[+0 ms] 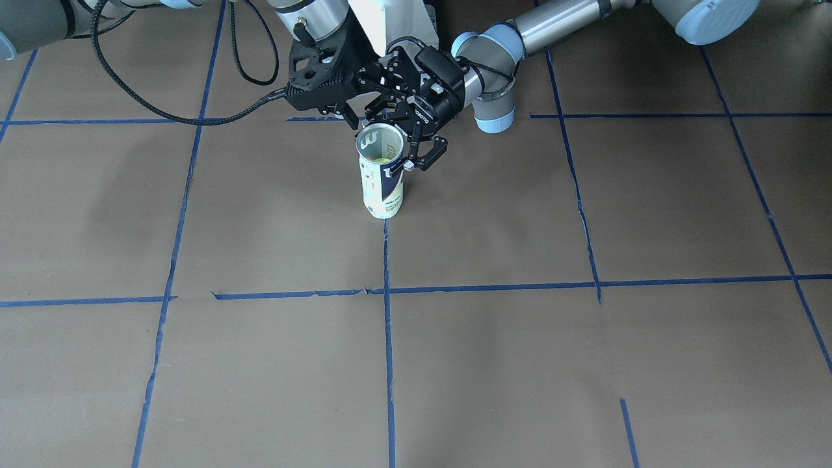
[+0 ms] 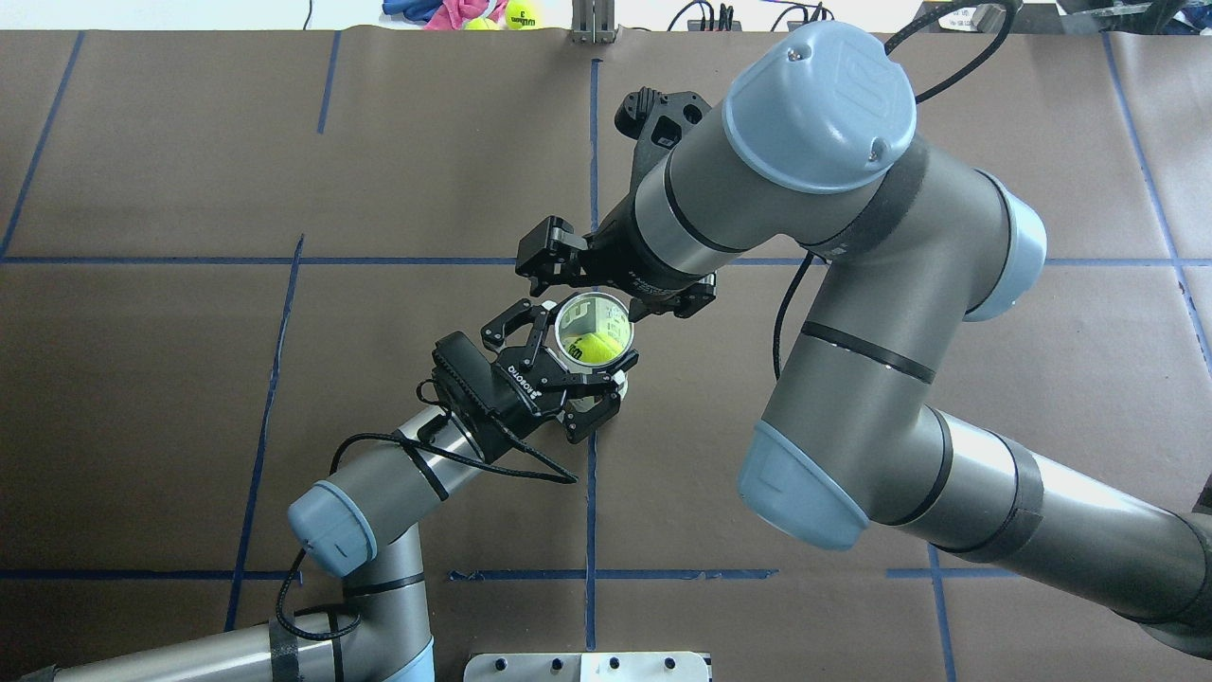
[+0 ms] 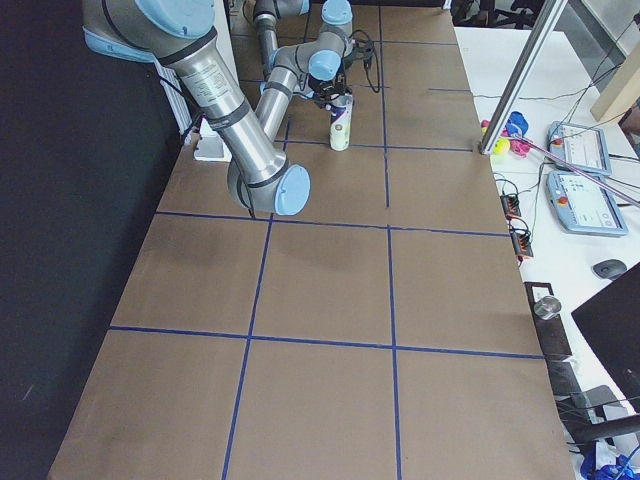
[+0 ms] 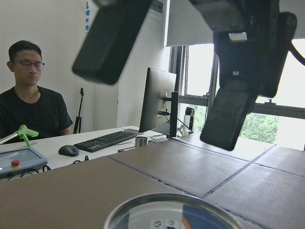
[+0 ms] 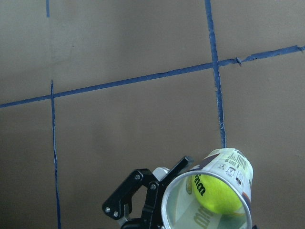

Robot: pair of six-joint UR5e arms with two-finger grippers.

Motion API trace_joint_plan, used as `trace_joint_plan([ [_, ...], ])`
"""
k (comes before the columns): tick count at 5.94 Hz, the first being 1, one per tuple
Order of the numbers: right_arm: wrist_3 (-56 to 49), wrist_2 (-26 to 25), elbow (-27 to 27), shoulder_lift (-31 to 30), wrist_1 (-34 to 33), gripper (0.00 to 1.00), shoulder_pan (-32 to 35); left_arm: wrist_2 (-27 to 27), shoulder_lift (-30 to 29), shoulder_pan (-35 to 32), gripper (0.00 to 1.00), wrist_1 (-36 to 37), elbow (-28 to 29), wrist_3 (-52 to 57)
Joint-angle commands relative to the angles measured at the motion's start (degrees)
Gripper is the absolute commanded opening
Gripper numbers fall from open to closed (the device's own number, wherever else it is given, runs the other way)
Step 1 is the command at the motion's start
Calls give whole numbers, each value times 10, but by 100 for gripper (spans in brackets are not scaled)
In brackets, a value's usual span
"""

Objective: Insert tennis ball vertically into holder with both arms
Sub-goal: 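Release the second ball into the can from the right gripper, then set the can down and open the left gripper while the right withdraws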

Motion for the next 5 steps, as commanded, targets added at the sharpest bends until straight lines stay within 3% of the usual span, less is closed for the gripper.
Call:
trace_joint_plan([
  [1, -1, 0, 2, -4, 0, 100, 8, -1, 0, -5, 90, 1, -34, 1],
  [3, -3, 23, 5, -8, 2, 100, 43, -1, 2, -11, 91, 4, -70, 1],
  [5, -3, 166, 20, -24, 1, 100, 167, 0, 6, -11, 91, 4, -72, -2],
])
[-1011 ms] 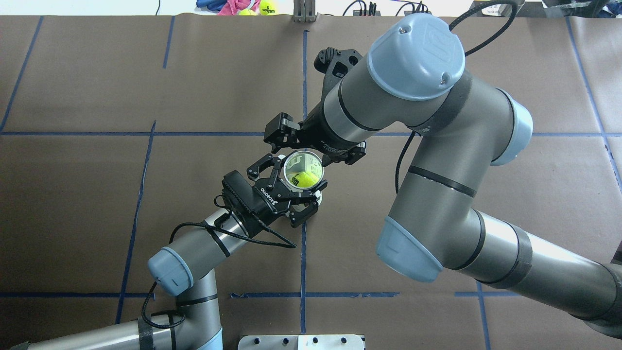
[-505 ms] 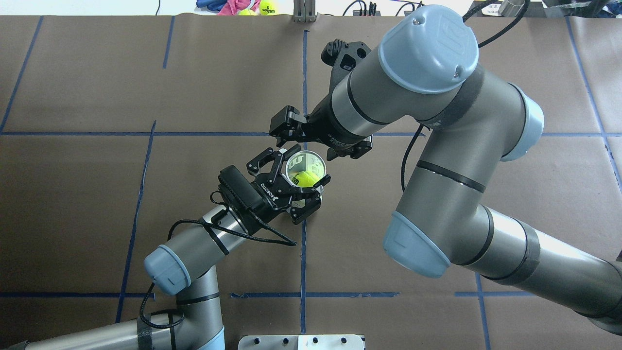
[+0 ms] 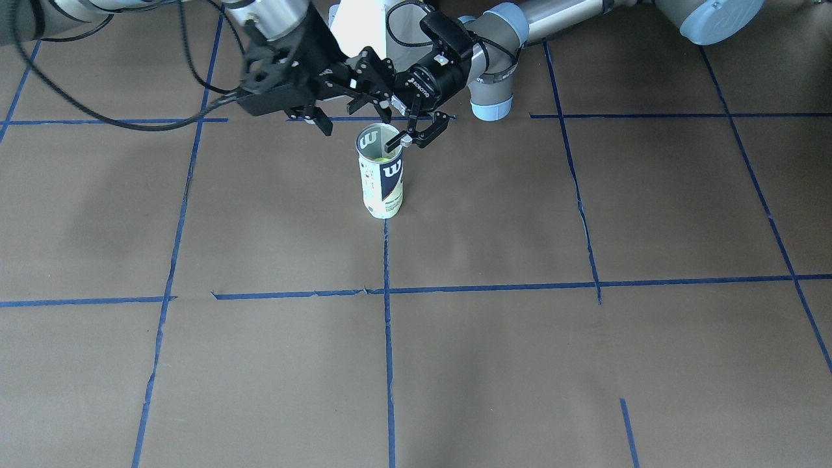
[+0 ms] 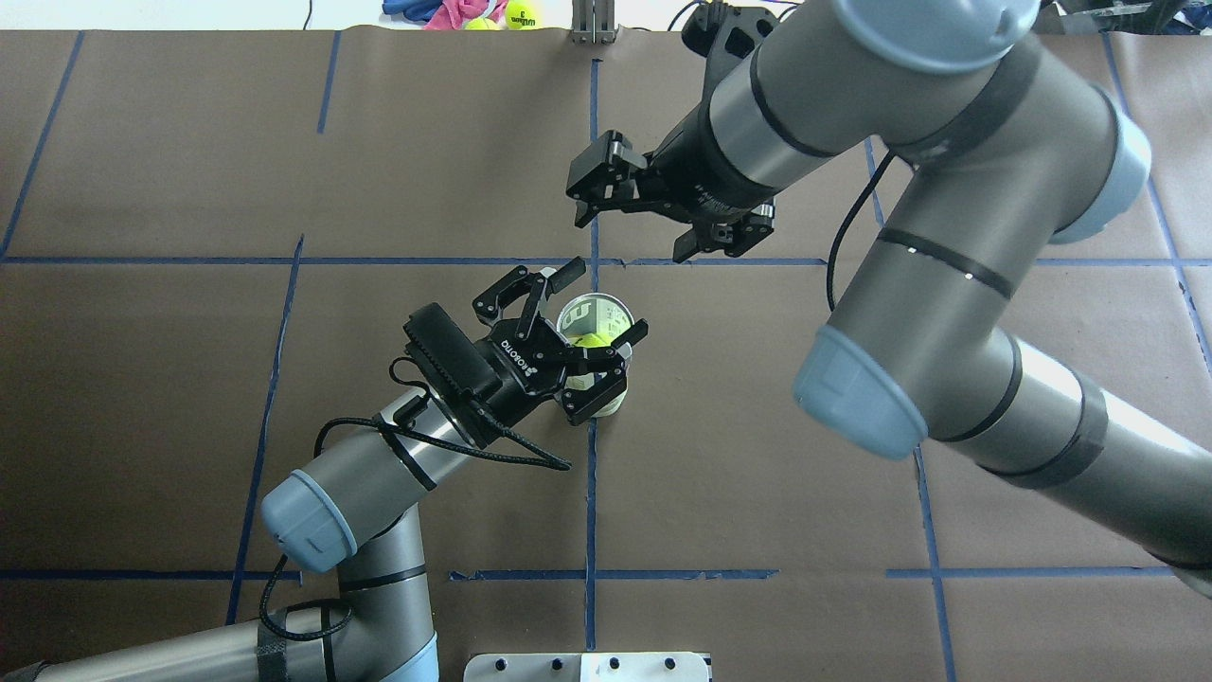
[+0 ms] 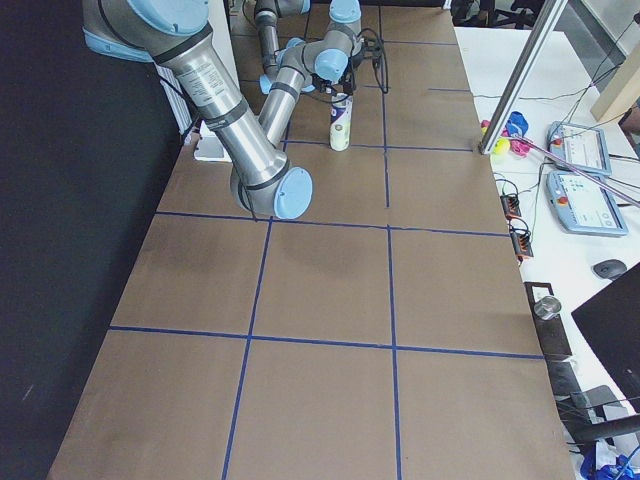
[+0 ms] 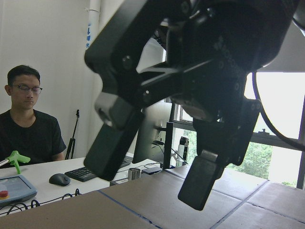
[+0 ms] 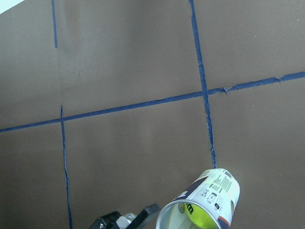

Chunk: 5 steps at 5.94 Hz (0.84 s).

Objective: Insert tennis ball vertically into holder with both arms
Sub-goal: 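Set the can down and open the left gripper while the right withdraws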

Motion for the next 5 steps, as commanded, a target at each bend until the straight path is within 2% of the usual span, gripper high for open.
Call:
trace_joint_plan([
  [1, 0, 79, 22, -47, 0, 100, 107, 1, 0, -7, 93, 0, -11, -3],
  [2, 0, 80, 26, -84, 2, 100, 132, 0, 6, -44, 100, 5, -16, -8],
  [3, 0, 80, 27, -106, 2, 100, 159, 0, 14, -72, 100, 4, -18, -10],
  [4, -14, 78, 27, -144, 3, 100, 177, 2, 81, -121, 100, 5, -17, -12],
  [5, -83, 79, 25, -180, 5, 100, 212, 1, 91, -190, 100, 44, -15, -12],
])
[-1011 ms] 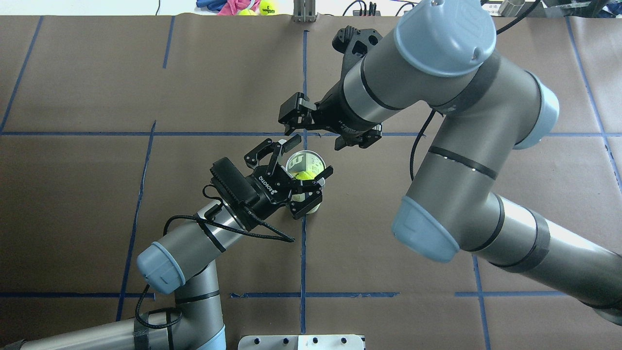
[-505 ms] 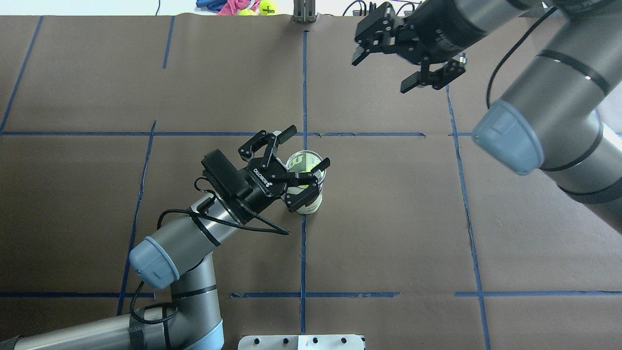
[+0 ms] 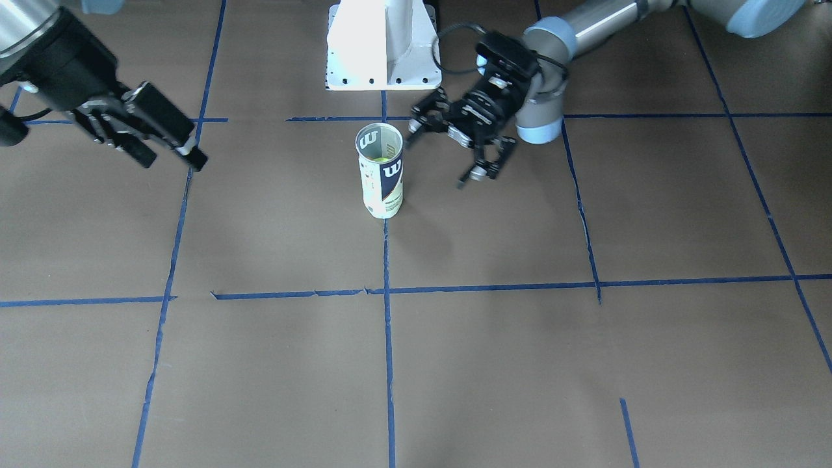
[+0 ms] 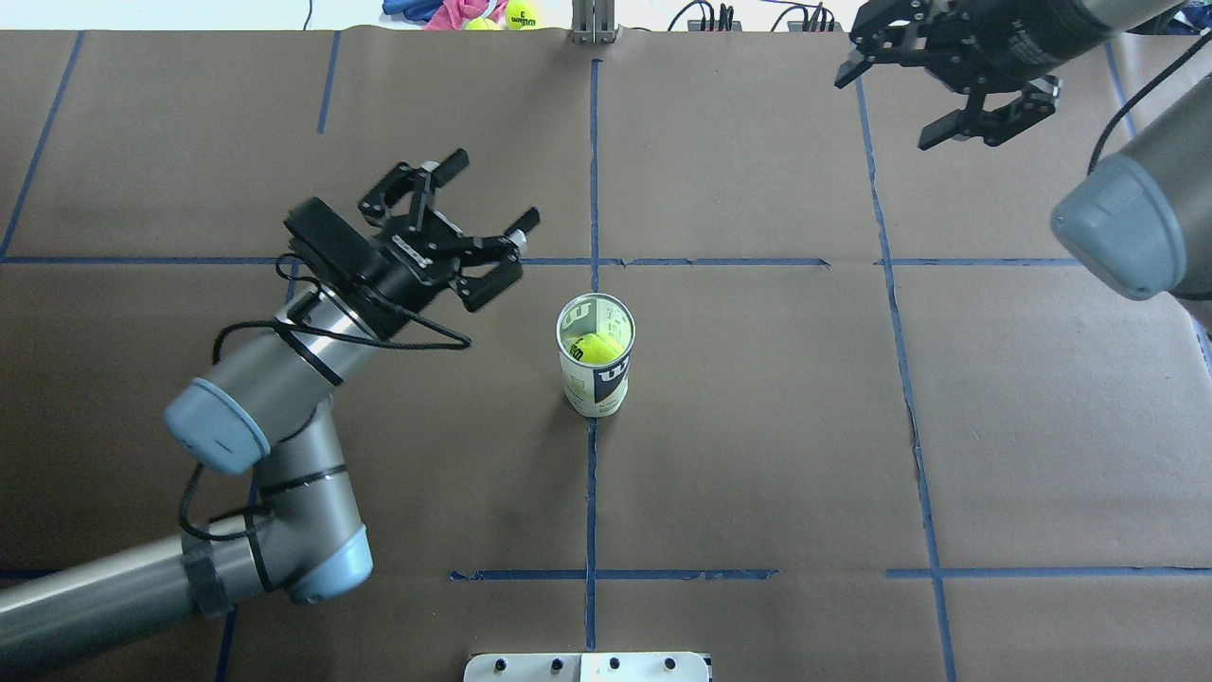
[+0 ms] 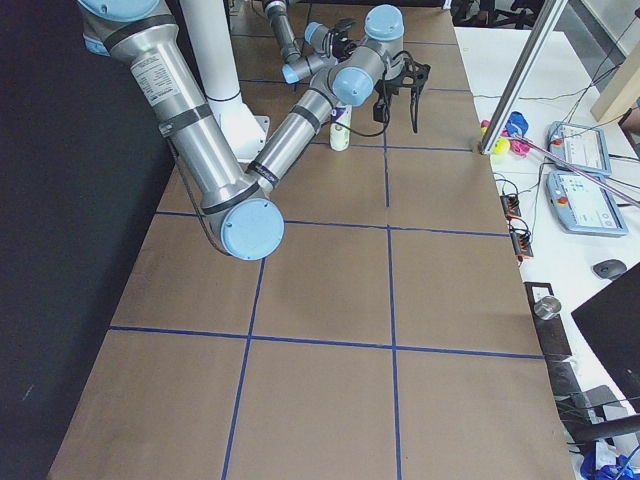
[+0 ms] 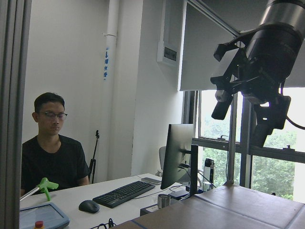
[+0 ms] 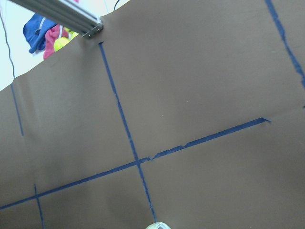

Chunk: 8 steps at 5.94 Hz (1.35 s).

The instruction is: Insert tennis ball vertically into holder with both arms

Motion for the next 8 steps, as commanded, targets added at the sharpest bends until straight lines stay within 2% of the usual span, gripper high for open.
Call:
trace_joint_plan([
  [1, -95, -2, -5, -52, 1, 100, 50, 1, 24, -106, 100, 52, 3, -54],
  [2, -125, -2, -21, -54, 1, 100, 65, -7, 27, -147, 100, 91, 5, -113],
  [3, -150, -4, -39, -55, 1, 100, 75, -21, 31, -177, 100, 160, 5, -122],
  [4, -179, -4, -54, -64, 1, 100, 82, -91, 32, -205, 99, 256, 5, -178],
  [5, -234, -5, -55, -86, 1, 100, 89, -234, 32, -271, 100, 389, 5, -180],
  [6, -279, -5, -57, -105, 1, 100, 102, -345, 25, -338, 100, 522, 5, -180],
  [7, -337, -4, -78, -111, 1, 100, 116, -419, 30, -375, 100, 552, 11, -175],
  [8, -417, -4, -113, -112, 1, 100, 139, -508, 31, -410, 100, 595, 28, -88],
])
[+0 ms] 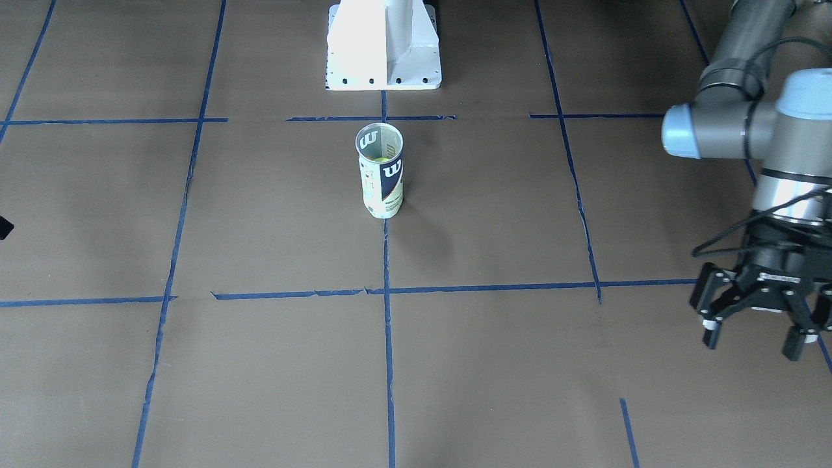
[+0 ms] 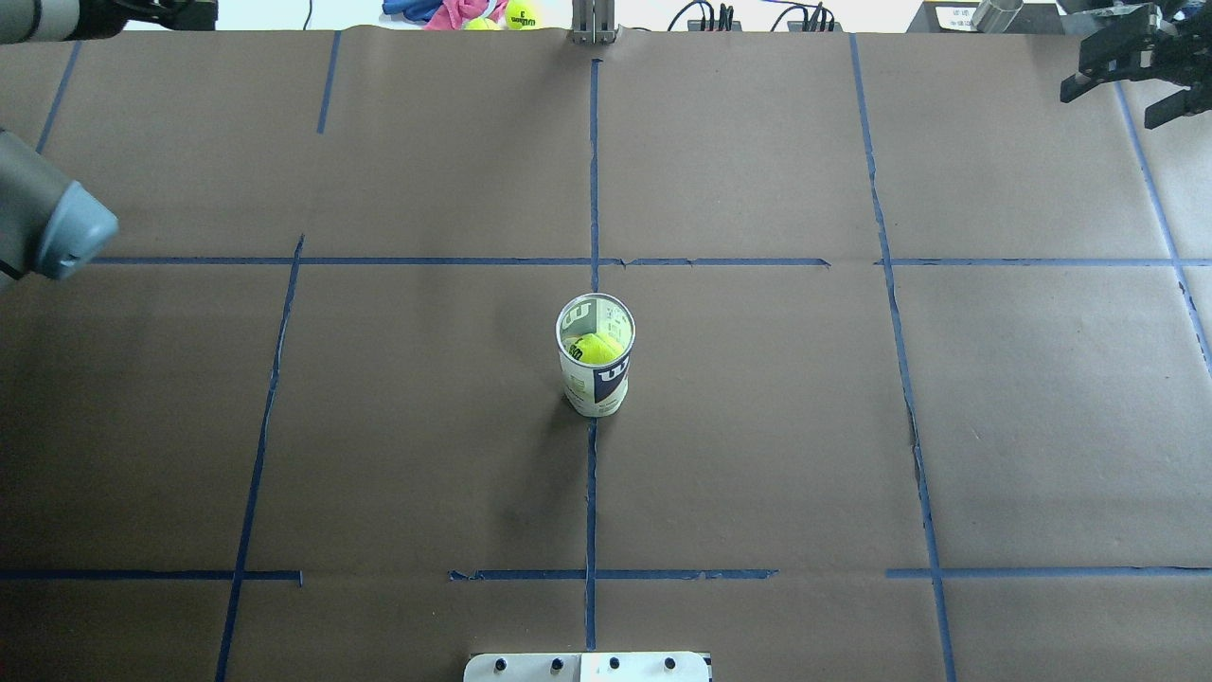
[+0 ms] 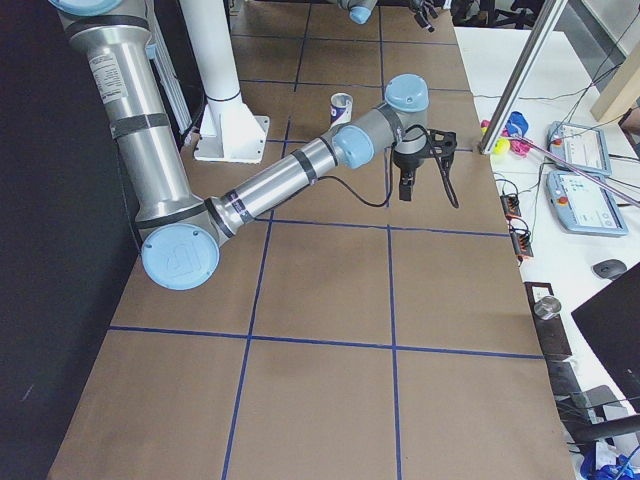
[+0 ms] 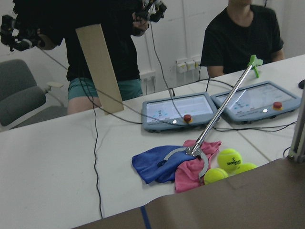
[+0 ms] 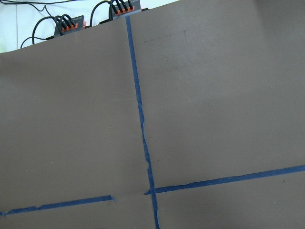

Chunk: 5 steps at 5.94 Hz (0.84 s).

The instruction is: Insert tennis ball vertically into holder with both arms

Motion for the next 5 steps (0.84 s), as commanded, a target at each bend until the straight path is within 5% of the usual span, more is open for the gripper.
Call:
trace_joint_plan([
  [1, -162, 3, -70, -9, 0, 100, 49, -117, 20, -79, 100, 122, 11, 145],
  [3, -294, 3, -121, -42, -2, 100, 84, -262, 28, -162, 100, 310, 15, 209],
  [4, -349, 7, -160, -46, -3, 100, 100, -318, 78, -202, 100, 330, 25, 310],
  [5, -385, 3, -176, -61, -1, 100, 101, -327, 78, -211, 100, 402, 30, 312],
])
